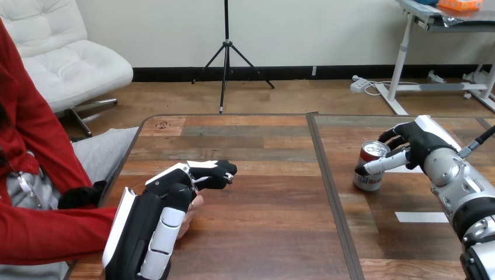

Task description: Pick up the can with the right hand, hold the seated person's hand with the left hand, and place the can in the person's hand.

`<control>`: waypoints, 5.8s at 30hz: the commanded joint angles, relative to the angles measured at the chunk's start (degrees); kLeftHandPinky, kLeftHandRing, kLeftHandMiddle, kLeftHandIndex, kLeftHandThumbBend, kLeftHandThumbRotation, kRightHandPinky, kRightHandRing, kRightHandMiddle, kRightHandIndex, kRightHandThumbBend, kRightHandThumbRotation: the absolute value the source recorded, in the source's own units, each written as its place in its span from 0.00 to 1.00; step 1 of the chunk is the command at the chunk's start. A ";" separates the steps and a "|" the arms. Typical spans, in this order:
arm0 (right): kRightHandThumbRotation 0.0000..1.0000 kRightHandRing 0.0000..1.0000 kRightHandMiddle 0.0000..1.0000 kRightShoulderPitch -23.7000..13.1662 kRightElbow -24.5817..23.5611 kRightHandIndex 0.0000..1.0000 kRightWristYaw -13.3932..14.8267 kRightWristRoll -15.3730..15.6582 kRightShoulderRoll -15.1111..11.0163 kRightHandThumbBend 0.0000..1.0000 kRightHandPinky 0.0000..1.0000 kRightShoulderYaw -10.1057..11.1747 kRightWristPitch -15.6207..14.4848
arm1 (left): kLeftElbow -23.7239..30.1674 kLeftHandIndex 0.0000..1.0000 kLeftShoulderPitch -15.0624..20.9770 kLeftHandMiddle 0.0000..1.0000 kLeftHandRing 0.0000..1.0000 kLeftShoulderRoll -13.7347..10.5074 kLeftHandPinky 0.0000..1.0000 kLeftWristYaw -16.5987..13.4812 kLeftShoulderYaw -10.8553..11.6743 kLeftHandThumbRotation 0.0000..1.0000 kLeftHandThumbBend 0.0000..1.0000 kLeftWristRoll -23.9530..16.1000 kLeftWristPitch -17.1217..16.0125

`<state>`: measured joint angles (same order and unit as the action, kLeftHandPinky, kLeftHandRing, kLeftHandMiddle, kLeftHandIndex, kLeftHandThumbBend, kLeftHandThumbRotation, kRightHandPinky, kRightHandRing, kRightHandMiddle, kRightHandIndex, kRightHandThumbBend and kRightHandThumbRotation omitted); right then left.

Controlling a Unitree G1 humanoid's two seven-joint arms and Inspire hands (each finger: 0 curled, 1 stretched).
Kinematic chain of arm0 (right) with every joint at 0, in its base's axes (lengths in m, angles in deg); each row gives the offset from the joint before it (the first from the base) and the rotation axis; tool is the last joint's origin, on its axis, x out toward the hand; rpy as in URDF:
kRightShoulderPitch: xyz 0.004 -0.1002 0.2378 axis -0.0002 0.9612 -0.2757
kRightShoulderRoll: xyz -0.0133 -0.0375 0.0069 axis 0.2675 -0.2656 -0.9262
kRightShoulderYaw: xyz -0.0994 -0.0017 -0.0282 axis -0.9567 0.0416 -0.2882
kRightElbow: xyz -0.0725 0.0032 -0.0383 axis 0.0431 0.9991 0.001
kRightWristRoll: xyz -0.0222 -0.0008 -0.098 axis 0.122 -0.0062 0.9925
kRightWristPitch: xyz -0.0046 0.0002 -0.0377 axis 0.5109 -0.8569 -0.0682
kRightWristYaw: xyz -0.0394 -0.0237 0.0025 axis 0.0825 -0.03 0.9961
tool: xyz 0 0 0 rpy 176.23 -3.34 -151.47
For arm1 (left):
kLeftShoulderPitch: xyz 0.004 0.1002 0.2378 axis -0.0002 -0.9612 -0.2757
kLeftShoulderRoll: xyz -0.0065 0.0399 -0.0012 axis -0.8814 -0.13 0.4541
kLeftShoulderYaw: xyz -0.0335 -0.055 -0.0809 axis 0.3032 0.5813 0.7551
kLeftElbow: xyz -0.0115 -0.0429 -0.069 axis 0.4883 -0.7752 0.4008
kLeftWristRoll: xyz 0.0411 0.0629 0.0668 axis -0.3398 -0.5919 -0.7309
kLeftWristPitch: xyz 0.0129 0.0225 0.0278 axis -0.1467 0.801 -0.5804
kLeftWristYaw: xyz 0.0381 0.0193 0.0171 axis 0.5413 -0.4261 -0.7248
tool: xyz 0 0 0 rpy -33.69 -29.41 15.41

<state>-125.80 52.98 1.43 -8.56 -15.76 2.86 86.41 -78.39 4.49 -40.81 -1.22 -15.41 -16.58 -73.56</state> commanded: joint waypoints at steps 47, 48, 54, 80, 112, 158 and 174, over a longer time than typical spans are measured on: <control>0.22 0.84 0.84 -2.52 -0.57 0.79 -0.22 2.19 1.94 0.98 0.73 -3.01 0.54 | 1.28 0.54 1.28 0.66 0.76 1.45 0.63 -1.10 0.21 0.99 0.59 0.13 -1.83; 0.22 0.84 0.84 -2.52 -0.56 0.79 -0.21 2.30 1.95 0.98 0.74 -3.11 0.51 | 1.29 0.54 1.27 0.66 0.76 1.47 0.62 -1.13 0.20 0.99 0.59 0.14 -1.84; 0.22 0.85 0.85 -2.64 -0.51 0.78 -0.46 2.24 2.18 0.97 0.74 -3.18 -0.22 | 1.49 0.54 1.26 0.65 0.75 1.38 0.61 -1.14 0.15 0.99 0.60 0.14 -1.79; 0.09 0.68 0.73 -1.65 -0.46 0.70 0.46 2.08 2.54 0.87 0.57 -3.27 0.77 | 0.56 0.53 1.47 0.64 0.70 1.87 0.54 -1.90 0.27 1.00 0.55 0.57 -4.77; 0.00 0.57 0.60 -0.99 -0.57 0.52 3.83 1.31 3.20 0.77 0.48 -2.44 2.27 | 0.64 0.50 1.64 0.62 0.62 1.75 0.45 -3.96 0.97 0.96 0.56 0.11 -4.99; 0.00 0.41 0.48 -0.69 -0.85 0.49 4.42 0.49 2.40 0.73 0.35 -2.33 5.34 | 1.16 0.50 1.93 0.61 0.61 1.59 0.44 -4.43 1.10 0.93 0.57 0.40 -3.35; 0.00 0.52 0.56 -1.33 -0.56 0.51 2.57 1.95 2.10 0.80 0.44 -3.64 3.57 | 0.85 0.50 2.51 0.61 0.62 1.51 0.44 -3.85 1.03 0.92 0.58 1.23 -3.00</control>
<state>-125.00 52.98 4.29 -7.17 -13.35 -0.24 90.36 -78.39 4.42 -40.76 -5.08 -14.52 -15.95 -76.56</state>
